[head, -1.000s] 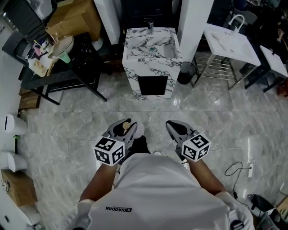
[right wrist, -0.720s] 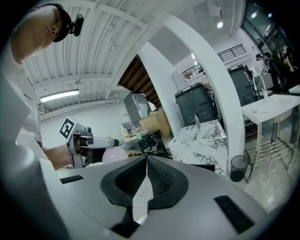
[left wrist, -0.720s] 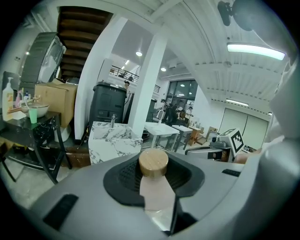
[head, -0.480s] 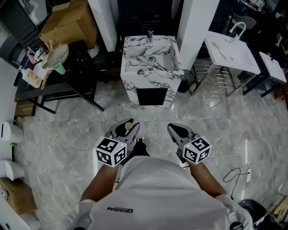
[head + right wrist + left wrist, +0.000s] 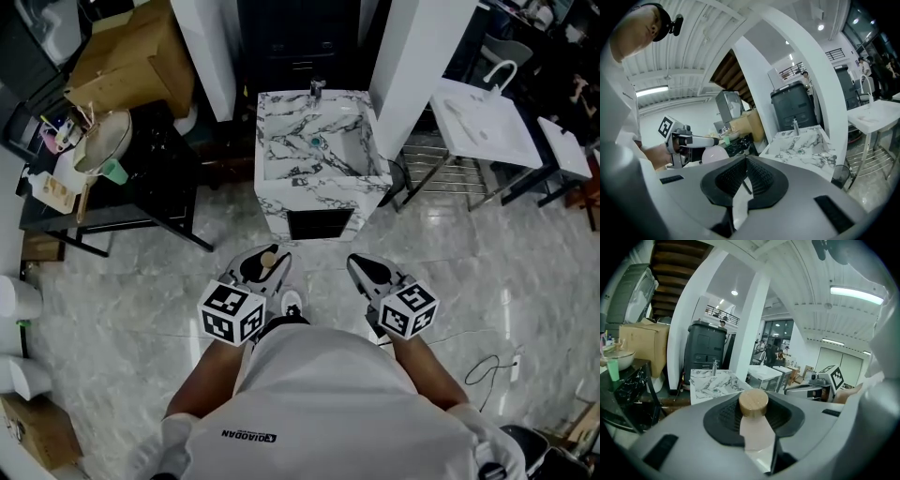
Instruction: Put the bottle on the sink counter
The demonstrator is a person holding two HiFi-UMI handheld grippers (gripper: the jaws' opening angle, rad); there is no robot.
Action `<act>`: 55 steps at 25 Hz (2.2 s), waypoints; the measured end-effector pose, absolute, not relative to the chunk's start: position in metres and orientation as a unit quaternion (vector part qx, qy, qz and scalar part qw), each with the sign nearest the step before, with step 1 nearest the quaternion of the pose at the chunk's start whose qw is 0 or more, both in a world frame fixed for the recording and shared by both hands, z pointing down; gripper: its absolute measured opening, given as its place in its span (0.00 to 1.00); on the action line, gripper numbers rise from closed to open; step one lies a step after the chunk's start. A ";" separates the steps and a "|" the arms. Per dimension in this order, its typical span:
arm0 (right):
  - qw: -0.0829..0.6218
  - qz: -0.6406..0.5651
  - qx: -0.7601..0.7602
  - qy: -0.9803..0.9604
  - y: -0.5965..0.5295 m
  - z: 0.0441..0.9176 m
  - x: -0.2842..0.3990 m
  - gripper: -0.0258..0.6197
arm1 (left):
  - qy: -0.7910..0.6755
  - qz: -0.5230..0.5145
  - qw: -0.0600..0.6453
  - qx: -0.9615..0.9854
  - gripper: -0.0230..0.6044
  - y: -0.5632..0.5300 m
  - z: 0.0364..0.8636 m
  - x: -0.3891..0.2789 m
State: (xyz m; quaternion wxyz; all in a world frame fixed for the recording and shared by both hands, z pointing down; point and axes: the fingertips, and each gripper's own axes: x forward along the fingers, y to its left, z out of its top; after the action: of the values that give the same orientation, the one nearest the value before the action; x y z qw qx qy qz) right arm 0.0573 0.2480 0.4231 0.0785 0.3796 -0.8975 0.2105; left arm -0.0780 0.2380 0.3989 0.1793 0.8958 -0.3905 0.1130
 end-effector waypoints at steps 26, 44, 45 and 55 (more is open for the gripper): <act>0.097 0.205 0.423 -0.877 0.103 0.433 -0.011 0.10 | -0.349 0.117 0.170 0.914 0.24 0.079 0.412 -0.149; 0.115 0.206 0.419 -0.877 0.091 0.431 -0.021 0.10 | -0.355 0.115 0.178 0.910 0.24 0.066 0.417 -0.161; 0.114 0.207 0.418 -0.877 0.091 0.432 -0.020 0.10 | -0.356 0.117 0.179 0.910 0.24 0.066 0.418 -0.161; 0.104 0.197 0.392 -0.893 0.047 0.430 -0.020 0.10 | -0.379 0.120 0.176 0.901 0.24 0.040 0.417 -0.154</act>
State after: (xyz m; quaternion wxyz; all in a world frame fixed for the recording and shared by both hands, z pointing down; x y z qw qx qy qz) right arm -0.0198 0.0467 0.4298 0.1039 0.3920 -0.8927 0.1965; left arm -0.1541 0.0402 0.4167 0.1758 0.9007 -0.3786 0.1201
